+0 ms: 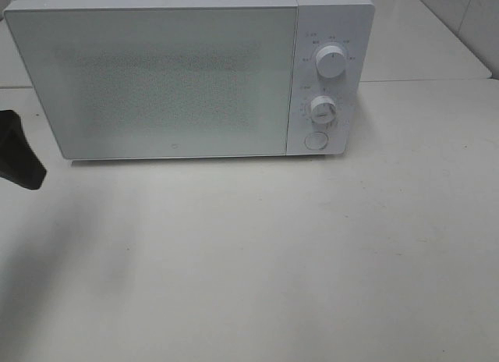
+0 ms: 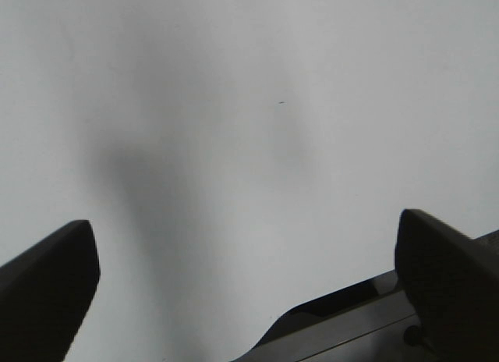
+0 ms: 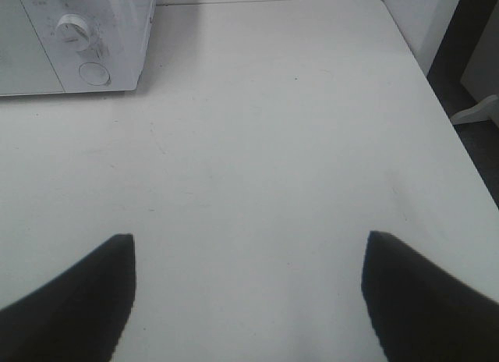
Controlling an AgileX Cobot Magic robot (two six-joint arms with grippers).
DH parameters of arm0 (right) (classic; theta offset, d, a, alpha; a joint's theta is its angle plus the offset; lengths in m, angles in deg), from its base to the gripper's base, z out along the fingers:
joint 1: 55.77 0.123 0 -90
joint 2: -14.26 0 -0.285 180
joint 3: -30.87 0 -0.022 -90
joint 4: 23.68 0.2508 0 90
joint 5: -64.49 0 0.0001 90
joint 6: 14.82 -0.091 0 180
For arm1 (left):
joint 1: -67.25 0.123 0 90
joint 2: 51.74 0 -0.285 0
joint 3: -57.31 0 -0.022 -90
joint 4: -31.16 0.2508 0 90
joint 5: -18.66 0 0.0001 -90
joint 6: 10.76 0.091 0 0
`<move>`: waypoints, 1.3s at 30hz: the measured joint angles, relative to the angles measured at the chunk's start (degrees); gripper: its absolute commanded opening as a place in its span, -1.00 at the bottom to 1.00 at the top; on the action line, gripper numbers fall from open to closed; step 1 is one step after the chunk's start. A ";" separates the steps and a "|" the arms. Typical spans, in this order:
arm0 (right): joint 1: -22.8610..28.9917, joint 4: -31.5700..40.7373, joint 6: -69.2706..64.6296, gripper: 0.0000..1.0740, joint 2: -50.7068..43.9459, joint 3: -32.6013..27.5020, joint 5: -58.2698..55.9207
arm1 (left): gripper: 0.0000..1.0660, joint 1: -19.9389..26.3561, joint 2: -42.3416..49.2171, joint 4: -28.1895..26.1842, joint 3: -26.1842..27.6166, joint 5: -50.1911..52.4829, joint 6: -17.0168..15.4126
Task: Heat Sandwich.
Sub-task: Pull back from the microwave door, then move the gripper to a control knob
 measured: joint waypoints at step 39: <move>0.00 0.00 0.00 0.42 0.00 0.00 0.00 | 0.82 14.15 51.62 13.24 -18.79 -3.32 -6.19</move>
